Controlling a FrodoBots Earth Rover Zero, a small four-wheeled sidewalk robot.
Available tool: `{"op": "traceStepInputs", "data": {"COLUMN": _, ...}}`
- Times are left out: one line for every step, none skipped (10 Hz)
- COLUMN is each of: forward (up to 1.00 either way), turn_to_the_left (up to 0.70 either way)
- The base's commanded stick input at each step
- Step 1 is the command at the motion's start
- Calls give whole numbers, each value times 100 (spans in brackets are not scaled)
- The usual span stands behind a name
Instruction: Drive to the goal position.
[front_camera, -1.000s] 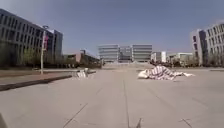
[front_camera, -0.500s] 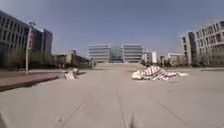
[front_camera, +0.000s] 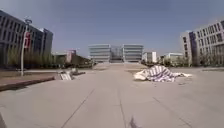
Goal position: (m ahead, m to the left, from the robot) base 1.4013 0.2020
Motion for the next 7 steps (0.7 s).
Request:
{"op": "traceStepInputs", "data": {"forward": 100, "turn_to_the_left": 1}}
{"op": "traceStepInputs", "data": {"forward": 100, "turn_to_the_left": 1}}
{"op": "traceStepInputs", "data": {"forward": 100, "turn_to_the_left": 1}}
{"op": "traceStepInputs", "data": {"forward": 100, "turn_to_the_left": 1}}
{"op": "traceStepInputs", "data": {"forward": 100, "turn_to_the_left": 1}}
{"op": "traceStepInputs", "data": {"forward": 100, "turn_to_the_left": 1}}
{"op": "traceStepInputs", "data": {"forward": 100, "turn_to_the_left": 1}}
